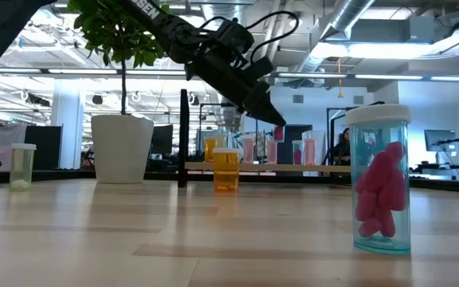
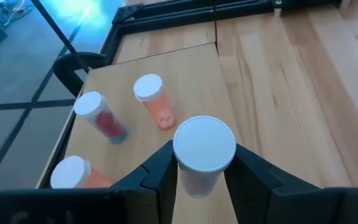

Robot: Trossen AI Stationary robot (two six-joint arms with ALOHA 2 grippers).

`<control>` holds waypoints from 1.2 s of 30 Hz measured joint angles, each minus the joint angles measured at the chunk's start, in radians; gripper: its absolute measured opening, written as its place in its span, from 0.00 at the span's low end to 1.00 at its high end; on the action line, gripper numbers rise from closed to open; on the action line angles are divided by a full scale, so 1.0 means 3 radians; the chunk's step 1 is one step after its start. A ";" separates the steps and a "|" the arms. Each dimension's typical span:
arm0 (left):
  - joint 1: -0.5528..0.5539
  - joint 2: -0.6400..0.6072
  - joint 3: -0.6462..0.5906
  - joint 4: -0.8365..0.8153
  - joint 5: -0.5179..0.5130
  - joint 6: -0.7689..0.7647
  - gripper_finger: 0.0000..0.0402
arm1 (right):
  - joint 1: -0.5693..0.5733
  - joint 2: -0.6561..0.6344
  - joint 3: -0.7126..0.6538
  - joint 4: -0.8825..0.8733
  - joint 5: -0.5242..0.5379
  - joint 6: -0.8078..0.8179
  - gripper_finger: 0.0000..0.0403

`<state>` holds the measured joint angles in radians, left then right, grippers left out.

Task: Pick and place medicine bottles onto shelf by color
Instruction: Put the top blue pill bottle on the shelf

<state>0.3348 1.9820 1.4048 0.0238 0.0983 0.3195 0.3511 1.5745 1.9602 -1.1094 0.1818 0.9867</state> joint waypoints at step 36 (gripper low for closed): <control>0.0035 0.0217 0.0007 -0.0248 0.0175 0.0136 0.27 | 0.0000 0.0001 0.0000 0.0008 0.0000 0.0000 0.62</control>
<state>0.3454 2.0472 1.4070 -0.0507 0.1508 0.3604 0.3511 1.5749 1.9602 -1.1070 0.1818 0.9868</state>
